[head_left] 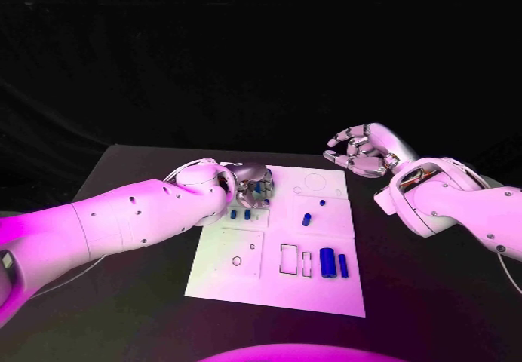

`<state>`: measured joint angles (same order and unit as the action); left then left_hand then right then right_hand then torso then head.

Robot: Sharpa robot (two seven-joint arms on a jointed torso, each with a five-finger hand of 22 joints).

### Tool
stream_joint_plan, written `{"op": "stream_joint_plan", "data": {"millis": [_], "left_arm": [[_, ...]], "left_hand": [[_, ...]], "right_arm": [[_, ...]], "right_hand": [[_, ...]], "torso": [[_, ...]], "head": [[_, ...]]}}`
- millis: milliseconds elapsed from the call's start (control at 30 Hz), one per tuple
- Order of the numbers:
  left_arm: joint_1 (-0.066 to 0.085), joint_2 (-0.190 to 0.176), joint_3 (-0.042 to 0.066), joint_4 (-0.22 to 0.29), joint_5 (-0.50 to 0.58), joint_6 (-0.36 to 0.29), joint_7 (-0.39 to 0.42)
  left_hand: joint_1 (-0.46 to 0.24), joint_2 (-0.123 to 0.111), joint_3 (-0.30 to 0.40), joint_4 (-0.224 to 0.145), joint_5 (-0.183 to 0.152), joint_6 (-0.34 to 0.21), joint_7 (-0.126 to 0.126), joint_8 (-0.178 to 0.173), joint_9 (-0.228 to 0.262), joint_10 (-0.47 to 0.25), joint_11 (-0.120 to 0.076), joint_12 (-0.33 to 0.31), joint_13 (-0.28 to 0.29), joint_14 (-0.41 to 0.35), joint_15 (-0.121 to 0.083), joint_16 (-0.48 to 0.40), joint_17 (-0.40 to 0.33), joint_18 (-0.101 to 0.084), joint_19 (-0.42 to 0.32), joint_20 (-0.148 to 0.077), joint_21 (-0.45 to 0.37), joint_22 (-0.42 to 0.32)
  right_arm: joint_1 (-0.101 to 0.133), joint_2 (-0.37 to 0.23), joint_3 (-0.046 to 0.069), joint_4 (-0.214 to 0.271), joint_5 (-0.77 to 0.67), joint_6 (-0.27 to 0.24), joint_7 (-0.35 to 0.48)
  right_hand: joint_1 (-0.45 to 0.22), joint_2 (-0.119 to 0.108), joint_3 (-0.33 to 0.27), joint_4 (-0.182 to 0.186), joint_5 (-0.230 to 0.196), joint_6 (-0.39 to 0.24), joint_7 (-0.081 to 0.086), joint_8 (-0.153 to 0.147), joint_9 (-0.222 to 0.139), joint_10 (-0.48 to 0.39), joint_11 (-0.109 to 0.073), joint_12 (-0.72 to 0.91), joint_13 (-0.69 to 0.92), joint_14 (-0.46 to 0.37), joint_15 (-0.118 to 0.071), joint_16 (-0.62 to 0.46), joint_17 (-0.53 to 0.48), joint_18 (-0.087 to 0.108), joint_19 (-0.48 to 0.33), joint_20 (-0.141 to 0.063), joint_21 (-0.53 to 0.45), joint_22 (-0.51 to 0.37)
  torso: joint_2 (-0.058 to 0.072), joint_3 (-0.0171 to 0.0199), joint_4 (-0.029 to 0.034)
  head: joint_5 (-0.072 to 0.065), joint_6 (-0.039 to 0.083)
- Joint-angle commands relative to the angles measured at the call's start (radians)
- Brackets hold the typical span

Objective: Assemble the parts on the task board

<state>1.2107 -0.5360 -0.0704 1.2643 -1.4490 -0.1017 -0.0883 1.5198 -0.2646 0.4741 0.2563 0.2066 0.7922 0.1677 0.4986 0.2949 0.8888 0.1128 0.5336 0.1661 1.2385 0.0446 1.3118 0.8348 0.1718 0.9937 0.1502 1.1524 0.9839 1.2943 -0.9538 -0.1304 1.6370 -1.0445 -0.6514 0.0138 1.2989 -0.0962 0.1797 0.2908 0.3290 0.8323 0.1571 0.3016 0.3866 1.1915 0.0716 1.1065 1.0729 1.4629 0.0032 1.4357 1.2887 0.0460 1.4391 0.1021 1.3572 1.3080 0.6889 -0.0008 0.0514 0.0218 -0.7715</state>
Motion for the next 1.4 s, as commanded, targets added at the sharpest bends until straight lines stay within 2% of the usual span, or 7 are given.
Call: {"op": "stream_joint_plan", "data": {"millis": [33,433,833,1200,1400], "left_arm": [[-0.003,0.007,0.000,-0.004,-0.010,0.015,-0.006],[-0.009,0.019,0.000,-0.017,0.001,0.007,-0.020],[-0.010,0.027,0.000,-0.019,0.001,0.065,-0.066],[-0.012,0.034,0.000,-0.018,-0.021,0.132,-0.115],[-0.013,0.036,0.000,-0.020,-0.024,0.147,-0.132]], "left_hand": [[0.011,-0.003,0.014,-0.003,0.004,0.010,-0.001,-0.007,-0.003,0.009,0.001,-0.009,-0.004,0.008,0.001,0.008,-0.001,-0.020,0.007,-0.002,0.007,0.003],[0.022,0.003,0.066,-0.028,0.000,0.026,0.005,-0.018,-0.010,0.033,0.002,-0.018,-0.014,0.025,0.001,0.028,0.015,-0.025,0.027,-0.004,0.033,0.032],[0.020,0.001,0.079,-0.038,-0.002,0.029,0.006,-0.022,-0.012,0.039,0.001,-0.021,-0.016,0.033,0.000,0.036,0.023,-0.026,0.032,-0.005,0.041,0.041],[0.016,0.003,0.085,-0.042,-0.004,0.029,0.008,-0.026,-0.014,0.040,0.003,-0.023,-0.018,0.037,0.001,0.040,0.026,-0.026,0.031,-0.005,0.042,0.042],[0.029,0.016,0.115,-0.072,-0.004,0.040,0.008,-0.031,-0.016,0.052,0.001,-0.023,-0.018,0.043,-0.001,0.048,0.027,-0.028,0.041,-0.007,0.058,0.058]], "right_arm": [[-0.001,0.000,0.000,0.001,-0.004,0.007,0.001],[-0.001,0.001,0.000,0.001,-0.004,0.009,0.000],[-0.001,0.003,0.000,0.001,-0.004,0.012,-0.002],[-0.001,0.003,0.000,0.002,-0.004,0.014,-0.003],[-0.001,0.002,0.000,0.002,-0.004,0.014,-0.004]], "right_hand": [[-0.008,-0.002,0.005,0.000,0.003,-0.003,-0.001,0.004,-0.002,-0.008,-0.001,-0.003,-0.001,0.037,-0.006,-0.003,-0.001,0.012,-0.005,0.002,-0.006,0.107],[-0.008,-0.002,0.007,0.000,0.003,-0.002,-0.001,0.004,-0.002,-0.008,-0.001,-0.005,-0.004,0.037,-0.007,-0.005,-0.002,0.012,-0.006,0.001,-0.008,0.106],[-0.008,-0.002,0.007,0.000,0.003,-0.002,-0.001,0.004,-0.002,-0.008,-0.001,-0.005,-0.004,0.037,-0.007,-0.005,-0.002,0.012,-0.006,0.001,-0.008,0.106],[-0.008,-0.003,0.008,0.000,0.004,-0.001,-0.002,0.005,-0.002,-0.008,-0.001,-0.008,-0.007,0.036,-0.007,-0.007,-0.005,0.012,-0.006,0.001,-0.009,0.105],[-0.008,-0.003,0.008,0.000,0.004,-0.001,-0.002,0.005,-0.002,-0.008,-0.001,-0.008,-0.007,0.036,-0.007,-0.007,-0.005,0.012,-0.006,0.001,-0.009,0.105]], "torso": [[0.000,0.0003,0.0002],[-0.001,0.0000,0.0003],[-0.001,-0.0003,0.0013],[0.001,-0.0002,-0.0005],[0.000,0.0002,0.0004]], "head": [[-0.002,0.000],[-0.004,0.002],[-0.004,0.002],[-0.005,0.002],[-0.006,0.001]]}}
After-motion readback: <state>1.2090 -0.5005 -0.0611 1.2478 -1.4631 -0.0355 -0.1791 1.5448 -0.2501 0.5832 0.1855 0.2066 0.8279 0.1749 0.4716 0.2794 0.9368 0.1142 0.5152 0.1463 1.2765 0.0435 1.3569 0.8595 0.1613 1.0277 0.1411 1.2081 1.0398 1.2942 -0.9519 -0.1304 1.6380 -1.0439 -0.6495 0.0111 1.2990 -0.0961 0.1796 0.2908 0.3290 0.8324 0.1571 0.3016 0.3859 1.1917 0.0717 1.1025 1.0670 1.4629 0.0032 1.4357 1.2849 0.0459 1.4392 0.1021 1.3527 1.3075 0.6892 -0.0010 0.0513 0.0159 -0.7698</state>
